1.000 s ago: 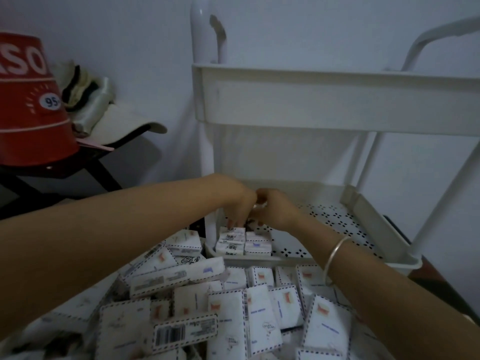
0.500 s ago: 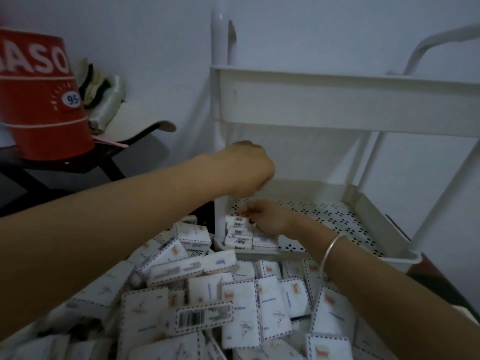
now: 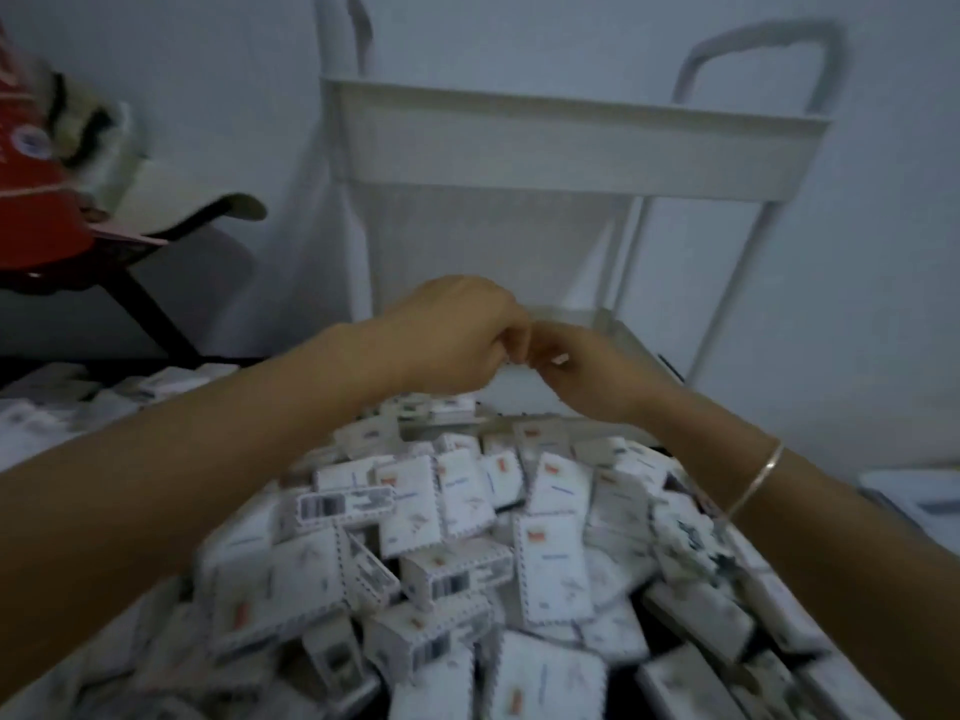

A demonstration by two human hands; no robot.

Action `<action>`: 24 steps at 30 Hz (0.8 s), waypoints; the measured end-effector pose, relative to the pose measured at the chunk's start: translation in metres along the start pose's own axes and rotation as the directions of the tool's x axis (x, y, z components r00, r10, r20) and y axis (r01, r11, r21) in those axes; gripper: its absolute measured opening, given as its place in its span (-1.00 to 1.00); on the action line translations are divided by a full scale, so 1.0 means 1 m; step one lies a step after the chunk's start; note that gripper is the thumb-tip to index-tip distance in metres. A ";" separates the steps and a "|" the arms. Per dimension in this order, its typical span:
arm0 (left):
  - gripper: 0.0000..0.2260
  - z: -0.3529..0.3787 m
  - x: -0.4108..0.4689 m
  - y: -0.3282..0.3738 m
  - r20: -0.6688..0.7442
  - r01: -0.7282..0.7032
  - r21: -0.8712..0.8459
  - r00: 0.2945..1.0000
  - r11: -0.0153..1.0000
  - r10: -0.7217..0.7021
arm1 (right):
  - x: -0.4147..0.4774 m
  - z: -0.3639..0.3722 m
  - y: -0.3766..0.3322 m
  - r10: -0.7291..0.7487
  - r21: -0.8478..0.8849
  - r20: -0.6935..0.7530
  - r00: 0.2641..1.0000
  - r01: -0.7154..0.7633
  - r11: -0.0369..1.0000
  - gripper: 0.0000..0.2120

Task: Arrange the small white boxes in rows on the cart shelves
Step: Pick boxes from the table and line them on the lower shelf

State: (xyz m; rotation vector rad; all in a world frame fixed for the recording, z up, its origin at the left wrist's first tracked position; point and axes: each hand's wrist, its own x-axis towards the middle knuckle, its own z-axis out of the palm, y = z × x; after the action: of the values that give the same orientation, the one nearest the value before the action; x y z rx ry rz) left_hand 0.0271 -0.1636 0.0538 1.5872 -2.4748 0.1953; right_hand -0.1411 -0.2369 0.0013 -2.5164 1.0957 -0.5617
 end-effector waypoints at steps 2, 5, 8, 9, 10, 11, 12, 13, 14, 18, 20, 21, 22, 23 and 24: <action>-0.74 0.011 0.003 0.030 0.097 -0.043 -0.056 0.994 0.998 0.048 | -0.035 -0.019 0.015 0.039 -0.014 -0.043 0.998 -0.040 0.999 -0.75; -0.74 0.029 0.005 0.073 0.216 -0.159 -0.086 0.961 0.983 0.175 | -0.087 -0.040 0.037 0.133 -0.067 -0.074 0.988 -0.138 0.988 -0.79; -0.76 0.046 0.010 0.105 0.250 -0.231 -0.090 0.936 0.969 0.246 | -0.131 -0.046 0.055 0.243 -0.123 -0.075 0.967 -0.251 0.960 -0.82; -0.77 0.052 0.011 0.114 0.243 -0.247 -0.090 0.934 0.965 0.262 | -0.143 -0.046 0.059 0.261 -0.153 -0.065 0.963 -0.268 0.951 -0.83; -0.77 0.057 0.014 0.122 0.224 -0.267 -0.083 0.934 0.960 0.280 | -0.153 -0.045 0.061 0.273 -0.191 -0.047 0.961 -0.277 0.942 -0.83; -0.77 0.062 0.017 0.128 0.202 -0.287 -0.070 0.934 0.955 0.295 | -0.162 -0.045 0.063 0.286 -0.229 -0.026 0.958 -0.284 0.931 -0.84; -0.77 0.068 0.020 0.135 0.184 -0.300 -0.052 0.934 0.952 0.305 | -0.169 -0.045 0.063 0.303 -0.258 -0.005 0.953 -0.294 0.920 -0.84; -0.77 0.073 0.024 0.140 0.173 -0.306 -0.030 0.936 0.952 0.306 | -0.177 -0.045 0.062 0.319 -0.283 0.012 0.948 -0.303 0.910 -0.84; -0.75 0.077 0.028 0.145 0.168 -0.304 -0.005 0.939 0.953 0.301 | -0.184 -0.046 0.059 0.329 -0.307 0.023 0.944 -0.307 0.901 -0.85; -0.64 0.094 0.039 0.158 0.281 -0.256 0.034 0.930 0.966 0.237 | -0.216 -0.047 0.042 0.343 -0.393 0.084 0.935 -0.286 0.874 -0.88; -0.56 0.100 0.041 0.161 0.355 -0.230 0.046 0.913 0.972 0.200 | -0.232 -0.044 0.031 0.367 -0.382 0.152 0.918 -0.287 0.878 -0.88; -0.53 0.102 0.042 0.162 0.367 -0.211 0.039 0.912 0.977 0.183 | -0.238 -0.041 0.026 0.384 -0.378 0.192 0.903 -0.293 0.878 -0.86; -0.50 0.103 0.043 0.163 0.363 -0.193 0.026 0.916 0.981 0.171 | -0.243 -0.038 0.021 0.400 -0.384 0.223 0.889 -0.297 0.874 -0.81; -0.48 0.103 0.044 0.163 0.347 -0.184 0.014 0.923 0.983 0.168 | -0.247 -0.033 0.017 0.412 -0.404 0.242 0.878 -0.295 0.866 -0.75; -0.47 0.103 0.045 0.164 0.323 -0.183 0.008 0.931 0.983 0.170 | -0.250 -0.028 0.015 0.419 -0.434 0.251 0.872 -0.286 0.855 -0.68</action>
State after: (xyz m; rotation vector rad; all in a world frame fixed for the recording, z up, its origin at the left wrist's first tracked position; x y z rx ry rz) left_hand -0.1496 -0.1569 -0.0370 1.5130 -2.8819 0.0071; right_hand -0.3197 -0.0631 -0.0362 -2.4800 1.6043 0.2104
